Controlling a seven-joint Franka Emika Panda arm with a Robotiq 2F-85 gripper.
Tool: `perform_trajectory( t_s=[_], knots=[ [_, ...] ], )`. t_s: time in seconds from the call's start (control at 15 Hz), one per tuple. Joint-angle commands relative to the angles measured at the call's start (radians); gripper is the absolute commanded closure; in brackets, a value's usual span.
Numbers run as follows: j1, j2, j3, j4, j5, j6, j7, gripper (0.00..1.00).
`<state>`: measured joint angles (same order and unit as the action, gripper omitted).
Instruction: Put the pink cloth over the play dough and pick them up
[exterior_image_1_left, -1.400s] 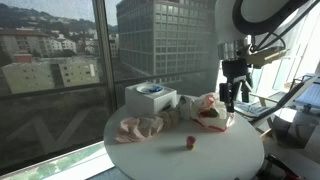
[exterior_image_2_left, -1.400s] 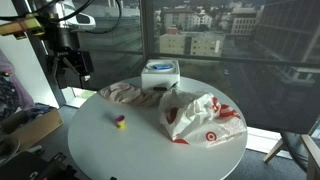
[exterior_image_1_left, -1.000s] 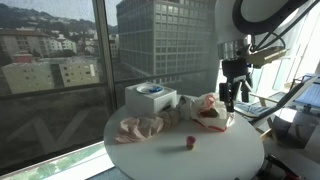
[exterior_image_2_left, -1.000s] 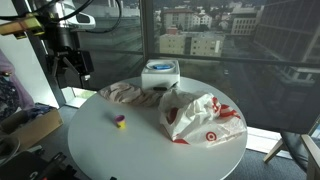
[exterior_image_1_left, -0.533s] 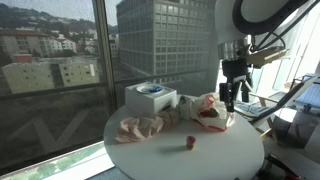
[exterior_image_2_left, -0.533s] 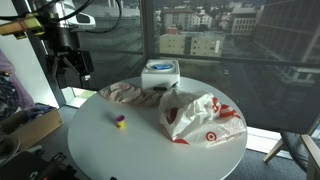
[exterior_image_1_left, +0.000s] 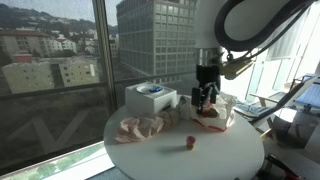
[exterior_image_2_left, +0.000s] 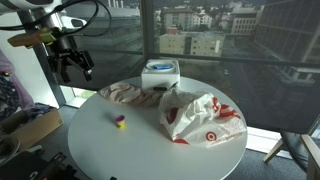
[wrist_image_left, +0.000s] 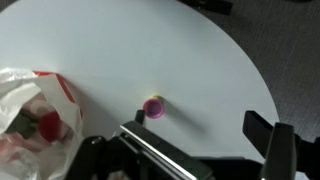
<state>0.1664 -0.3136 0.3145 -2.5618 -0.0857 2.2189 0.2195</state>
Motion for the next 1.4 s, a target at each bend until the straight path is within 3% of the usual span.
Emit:
perform_trajectory(
  t_s=[0.0,0.27,0.53,0.87,1.33],
  knots=[
    [0.003,0.232,0.073,0.193,-0.176,0.073,0.107,0.00],
    [0.054,0.462,0.064,0.415,-0.329,0.043,0.277,0.00],
    [0.158,0.676,-0.036,0.643,-0.461,0.025,0.363,0.00],
    [0.259,0.933,-0.175,0.917,-0.449,0.088,0.366,0.00],
    [0.292,1.246,-0.322,1.238,-0.361,0.172,0.354,0.00]
  ],
)
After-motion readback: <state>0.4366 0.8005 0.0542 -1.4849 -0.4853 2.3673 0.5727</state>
